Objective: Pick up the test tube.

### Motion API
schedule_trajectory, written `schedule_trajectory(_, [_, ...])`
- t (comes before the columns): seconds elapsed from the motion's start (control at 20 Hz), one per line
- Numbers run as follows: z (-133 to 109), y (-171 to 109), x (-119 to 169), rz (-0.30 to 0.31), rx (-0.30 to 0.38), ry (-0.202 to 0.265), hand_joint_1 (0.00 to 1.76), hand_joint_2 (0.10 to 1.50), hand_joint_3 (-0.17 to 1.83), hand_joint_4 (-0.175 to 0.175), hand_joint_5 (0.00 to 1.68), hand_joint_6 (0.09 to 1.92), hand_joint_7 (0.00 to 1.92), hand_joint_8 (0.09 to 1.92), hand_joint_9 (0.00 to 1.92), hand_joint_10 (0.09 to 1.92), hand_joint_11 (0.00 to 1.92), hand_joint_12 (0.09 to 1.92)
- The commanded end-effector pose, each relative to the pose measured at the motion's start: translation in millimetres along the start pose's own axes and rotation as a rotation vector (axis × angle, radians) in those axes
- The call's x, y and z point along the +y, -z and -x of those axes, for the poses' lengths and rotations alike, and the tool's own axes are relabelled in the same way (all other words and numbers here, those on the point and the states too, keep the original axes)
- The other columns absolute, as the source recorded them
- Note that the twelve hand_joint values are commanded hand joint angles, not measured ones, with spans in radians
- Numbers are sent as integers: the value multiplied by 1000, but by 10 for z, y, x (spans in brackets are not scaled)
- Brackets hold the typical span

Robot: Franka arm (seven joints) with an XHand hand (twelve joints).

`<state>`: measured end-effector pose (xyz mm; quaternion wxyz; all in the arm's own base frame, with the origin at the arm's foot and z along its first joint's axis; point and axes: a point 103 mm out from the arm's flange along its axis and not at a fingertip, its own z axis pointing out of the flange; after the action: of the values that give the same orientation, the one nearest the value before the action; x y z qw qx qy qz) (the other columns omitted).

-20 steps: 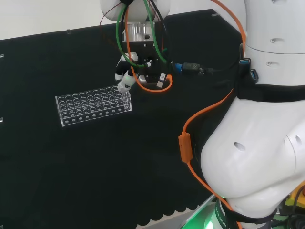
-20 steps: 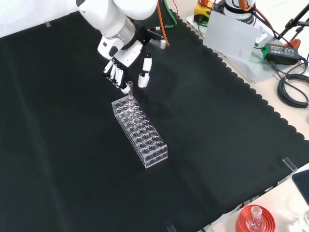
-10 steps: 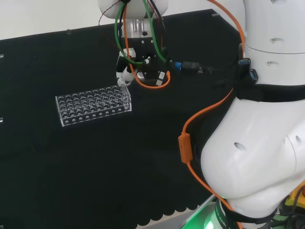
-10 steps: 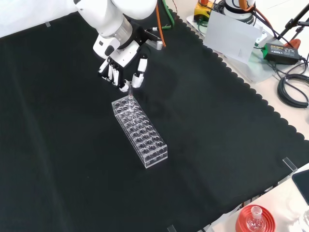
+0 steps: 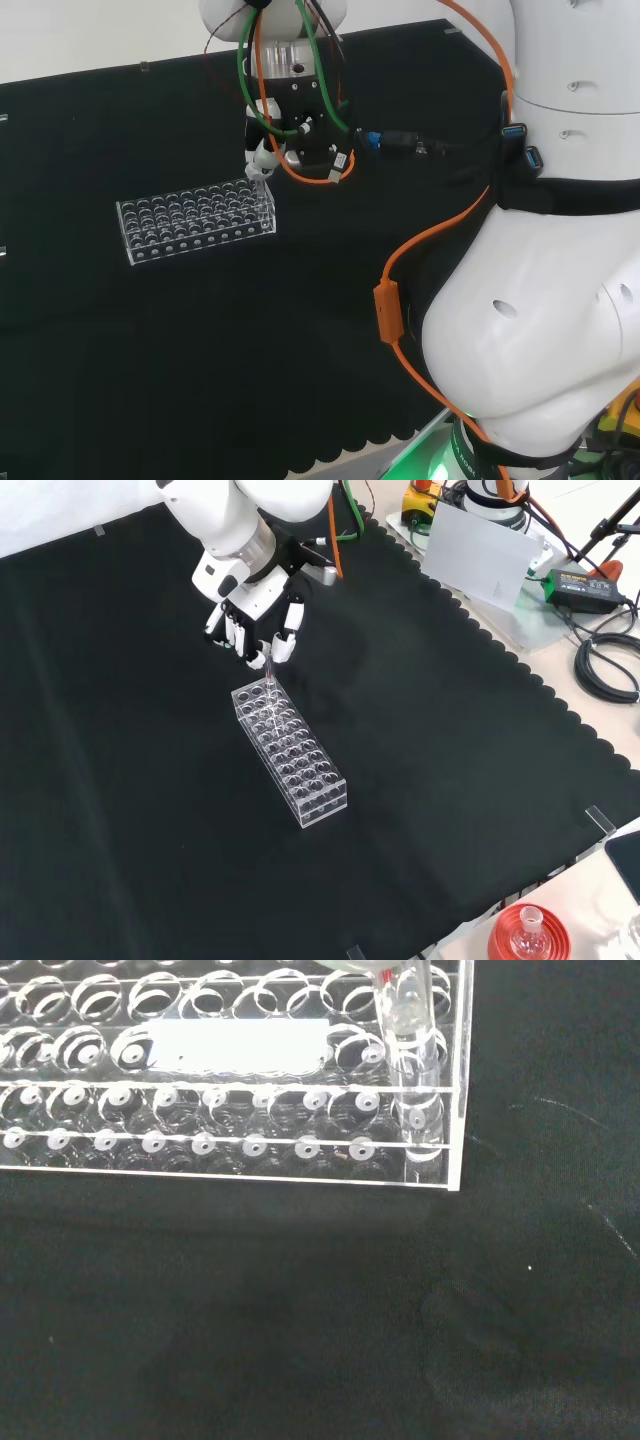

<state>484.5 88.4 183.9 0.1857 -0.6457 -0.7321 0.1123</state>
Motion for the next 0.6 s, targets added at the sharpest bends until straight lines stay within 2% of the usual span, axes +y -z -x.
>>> schedule_trajectory(0.05, [-22, -33, 16, 13, -11, -2, 1285, 1047, -12, -175, 1100, 790, 1157, 765, 944, 662, 285, 1498])
schedule_trajectory(0.3, [-47, -38, 18, 41, -45, -8, 1300, 1024, -38, -175, 1193, 639, 1248, 619, 1110, 583, 417, 1415])
schedule_trajectory(0.6, [-37, -2, 10, 67, -50, -16, 1408, 998, -12, -175, 1184, 647, 1328, 690, 1162, 507, 461, 1389])
